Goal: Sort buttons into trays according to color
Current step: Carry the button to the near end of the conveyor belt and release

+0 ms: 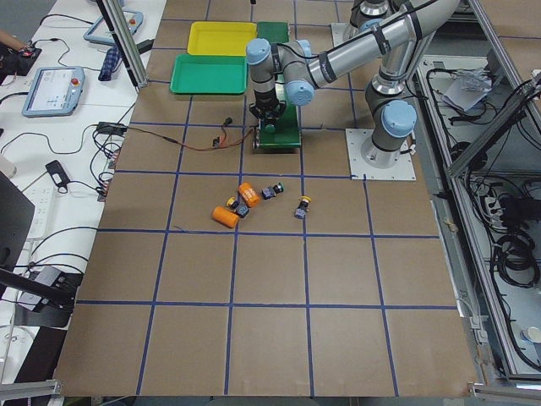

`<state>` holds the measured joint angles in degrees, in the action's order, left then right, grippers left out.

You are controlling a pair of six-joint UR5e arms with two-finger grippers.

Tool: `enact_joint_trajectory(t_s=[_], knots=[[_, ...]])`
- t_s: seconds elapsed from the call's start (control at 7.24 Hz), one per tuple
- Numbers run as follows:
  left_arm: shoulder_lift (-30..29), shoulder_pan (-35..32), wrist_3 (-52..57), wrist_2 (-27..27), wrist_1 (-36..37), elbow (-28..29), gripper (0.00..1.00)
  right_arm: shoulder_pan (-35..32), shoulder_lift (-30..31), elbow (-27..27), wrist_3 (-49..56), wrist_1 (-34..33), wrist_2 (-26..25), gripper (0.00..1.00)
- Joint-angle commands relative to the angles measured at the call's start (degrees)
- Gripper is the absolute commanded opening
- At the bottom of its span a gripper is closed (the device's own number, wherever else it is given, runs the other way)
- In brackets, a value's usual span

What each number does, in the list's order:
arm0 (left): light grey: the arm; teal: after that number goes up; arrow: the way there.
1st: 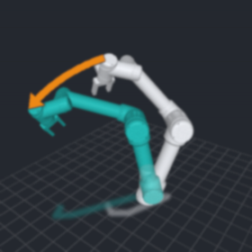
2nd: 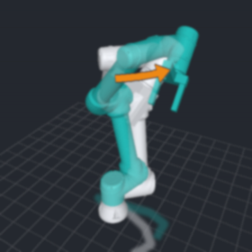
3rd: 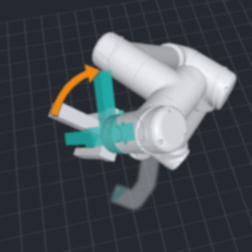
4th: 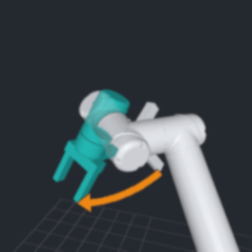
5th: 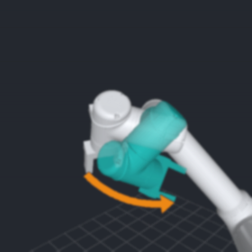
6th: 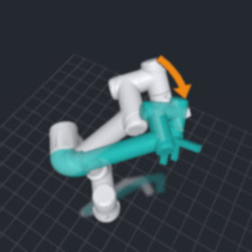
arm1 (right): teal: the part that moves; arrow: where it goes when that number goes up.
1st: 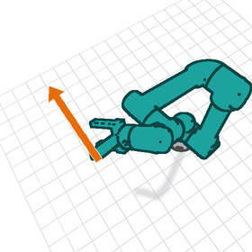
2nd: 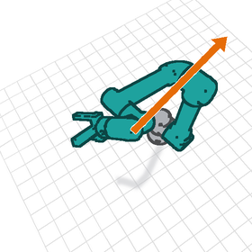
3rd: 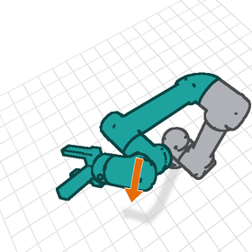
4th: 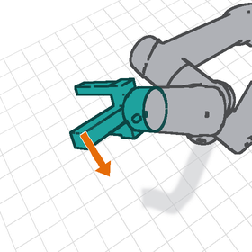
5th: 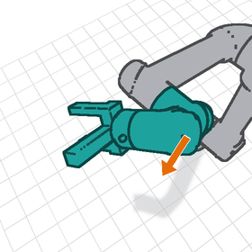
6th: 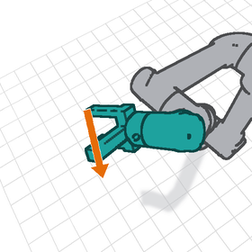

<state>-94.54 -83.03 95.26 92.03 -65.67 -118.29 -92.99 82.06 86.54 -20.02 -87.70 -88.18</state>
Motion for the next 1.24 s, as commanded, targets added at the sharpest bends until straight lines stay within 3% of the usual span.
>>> enact_joint_trajectory(t_s=[0.0,0.28,0.41,0.55,0.83,1.1], knots=[[1.9,-0.1,0.4,0.0,-0.6,-1.2,0.18,0.0,-0.1,0.2,-11.9,-0.1,0.2,1.0],[3.6,-0.1,0.3,-0.2,-0.5,-3.4,0.24,0.0,-0.1,0.2,-14.9,-0.2,0.9,1.0],[3.6,-0.1,-0.8,-0.2,-0.5,-4.3,0.76,-0.1,-0.3,0.3,-22.3,0.8,0.7,1.0],[3.6,0.3,-0.3,0.0,-0.5,-3.8,0.95,-0.4,-0.3,0.6,-27.8,0.9,0.8,1.0],[3.7,3.5,0.4,-0.3,-0.6,-1.9,0.96,-0.5,0.3,3.8,-35.1,0.4,1.2,1.0],[2.0,12.6,3.7,-1.1,-5.5,4.9,0.97,-0.6,0.4,4.5,-44.4,0.3,5.4,1.0]])
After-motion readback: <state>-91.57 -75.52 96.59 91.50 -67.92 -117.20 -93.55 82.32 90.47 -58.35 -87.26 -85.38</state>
